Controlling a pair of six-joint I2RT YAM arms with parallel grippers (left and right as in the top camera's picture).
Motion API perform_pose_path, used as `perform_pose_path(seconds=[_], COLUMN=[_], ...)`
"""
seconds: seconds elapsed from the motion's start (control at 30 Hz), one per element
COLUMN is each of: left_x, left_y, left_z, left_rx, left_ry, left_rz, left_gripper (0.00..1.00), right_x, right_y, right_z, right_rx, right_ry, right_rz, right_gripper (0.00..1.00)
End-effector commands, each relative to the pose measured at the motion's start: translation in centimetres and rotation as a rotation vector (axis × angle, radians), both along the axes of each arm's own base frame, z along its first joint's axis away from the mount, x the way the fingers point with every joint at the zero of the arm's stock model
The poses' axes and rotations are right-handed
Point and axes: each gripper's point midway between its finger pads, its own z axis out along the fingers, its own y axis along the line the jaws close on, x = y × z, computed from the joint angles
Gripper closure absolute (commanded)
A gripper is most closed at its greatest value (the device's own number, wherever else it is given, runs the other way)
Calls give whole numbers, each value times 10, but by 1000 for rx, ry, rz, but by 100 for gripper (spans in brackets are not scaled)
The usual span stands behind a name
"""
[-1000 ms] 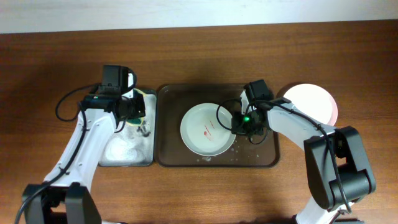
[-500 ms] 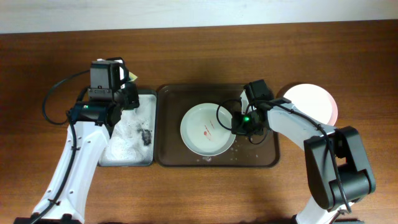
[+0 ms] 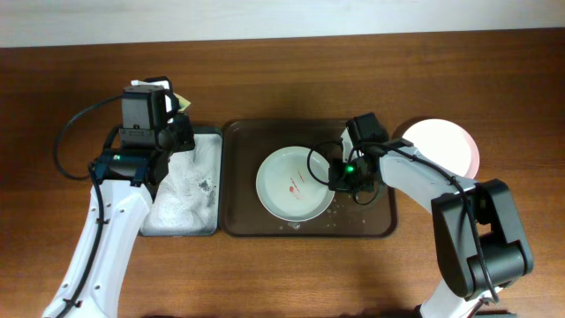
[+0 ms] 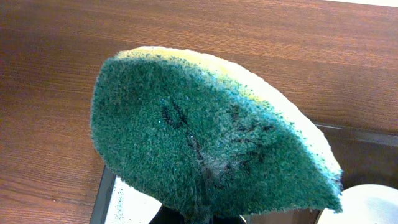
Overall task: Clean dirty plates on tray and stack at the side
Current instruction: 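Dip the sponge in the soapy tray with the left gripper, then scrub the held plate with the sponge using the left gripper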
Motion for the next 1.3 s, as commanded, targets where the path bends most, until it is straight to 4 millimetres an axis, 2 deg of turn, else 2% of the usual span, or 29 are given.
perform_pose_path(seconds=[0.0,0.13,0.27,0.4,0.5,0.53,0.6,0.73,0.83,0.93,1.0,1.07,1.27], left_x=[2,1,-4,-13,-23,-31,-38,-50,-51,-41,-36,-33,-31], left_y=[3,3,3,4,1,-5,-6,-12,-24,-35,-52,-81,-126], left_z=[18,18,6,-29,-62,-87,-111,-143,-141,-124,-109,-96,-97], left_rx=[7,6,7,13,2,-24,-26,-49,-107,-158,-236,-353,-464], left_ry=[-48,-45,-8,77,166,234,301,413,424,403,386,363,370], left_rz=[11,9,8,11,-1,-25,-29,-47,-85,-121,-176,-273,-255], left_gripper=[100,100,100,100,100,100,100,100,100,100,100,100,100], right_x=[-3,-3,-3,-3,-3,-3,-3,-3,-4,-4,-4,-4,-4], right_y=[-9,-9,-9,-9,-9,-9,-9,-9,-10,-10,-10,-10,-10], right_z=[-11,-11,-11,-11,-11,-11,-11,-11,-11,-11,-11,-11,-11], right_rx=[-81,-82,-82,-81,-81,-81,-81,-81,-82,-82,-82,-82,-82], right_ry=[-1,-1,-1,0,0,0,0,0,3,4,3,3,3], right_rz=[9,8,8,9,9,8,9,9,9,9,9,9,9], right_gripper=[96,96,96,96,96,96,96,96,96,96,96,96,96])
